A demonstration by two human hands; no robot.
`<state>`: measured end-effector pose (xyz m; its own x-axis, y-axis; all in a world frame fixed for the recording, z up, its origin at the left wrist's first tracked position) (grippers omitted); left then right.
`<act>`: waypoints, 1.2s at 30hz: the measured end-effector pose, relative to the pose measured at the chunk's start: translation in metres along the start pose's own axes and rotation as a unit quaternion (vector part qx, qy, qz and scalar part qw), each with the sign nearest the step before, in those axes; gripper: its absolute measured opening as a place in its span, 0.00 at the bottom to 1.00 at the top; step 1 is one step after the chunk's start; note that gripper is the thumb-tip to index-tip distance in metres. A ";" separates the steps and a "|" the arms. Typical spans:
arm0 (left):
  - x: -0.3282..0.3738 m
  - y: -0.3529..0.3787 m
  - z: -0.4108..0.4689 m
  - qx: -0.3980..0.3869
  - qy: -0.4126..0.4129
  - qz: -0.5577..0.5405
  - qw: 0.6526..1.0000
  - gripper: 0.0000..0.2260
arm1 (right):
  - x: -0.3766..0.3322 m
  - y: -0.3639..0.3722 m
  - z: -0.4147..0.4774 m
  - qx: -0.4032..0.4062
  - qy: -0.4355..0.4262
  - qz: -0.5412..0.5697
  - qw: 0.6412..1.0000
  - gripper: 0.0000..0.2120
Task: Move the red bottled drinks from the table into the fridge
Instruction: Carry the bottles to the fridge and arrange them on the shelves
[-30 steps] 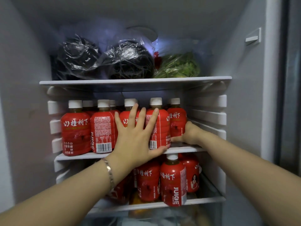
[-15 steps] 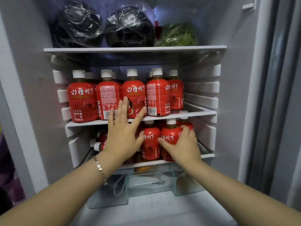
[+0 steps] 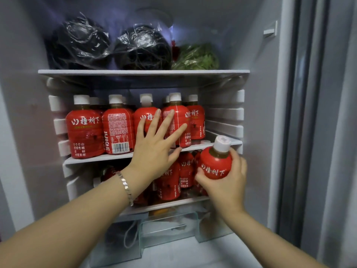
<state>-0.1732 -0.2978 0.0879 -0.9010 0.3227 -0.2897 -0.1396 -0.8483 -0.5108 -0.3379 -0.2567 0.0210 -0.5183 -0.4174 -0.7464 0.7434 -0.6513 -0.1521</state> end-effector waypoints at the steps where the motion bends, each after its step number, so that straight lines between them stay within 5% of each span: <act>1: -0.001 0.001 0.001 -0.005 0.002 0.011 1.000 0.26 | -0.010 -0.006 0.014 0.017 -0.016 0.018 1.000 0.38; 6: -0.005 0.003 -0.002 -0.014 0.022 0.014 1.000 0.25 | -0.045 -0.007 0.084 0.030 -0.068 0.038 0.996 0.36; 17: -0.011 0.002 0.004 0.035 0.017 -0.002 0.999 0.25 | -0.020 0.052 0.112 -0.141 -0.031 -0.010 0.989 0.41; 21: -0.011 0.005 0.015 0.024 0.007 0.015 1.000 0.29 | -0.015 0.041 0.122 -0.227 -0.013 0.016 0.974 0.36; 28: -0.008 0.006 0.018 0.010 0.001 -0.012 1.000 0.28 | -0.016 0.039 0.128 -0.275 -0.001 -0.089 0.957 0.43; 30: -0.006 -0.005 0.011 0.018 -0.033 -0.066 0.997 0.26 | -0.015 0.037 0.112 -0.210 0.005 -0.206 0.956 0.43; 33: -0.010 -0.022 -0.023 0.085 -0.108 -0.254 0.958 0.25 | -0.018 0.027 0.063 0.016 -0.162 -0.207 0.965 0.26; 36: -0.013 -0.025 -0.092 0.179 -0.167 -0.301 0.922 0.19 | -0.006 0.039 0.009 0.023 -0.463 -0.168 0.870 0.13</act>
<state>-0.1206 -0.2421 0.0303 -0.6842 0.6832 0.2553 -0.7279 -0.6615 -0.1803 -0.3094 -0.2848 0.0254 -0.8375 -0.5158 0.1802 0.4772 -0.8512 -0.2187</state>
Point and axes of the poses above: each hand's wrist, its own z-axis towards the middle knuckle, its own y-axis out of the palm, x = y × z, the point moved 2 cm from there along z, towards the middle knuckle, and after that the axes turned 11 degrees about -z, right-handed, at the moved point
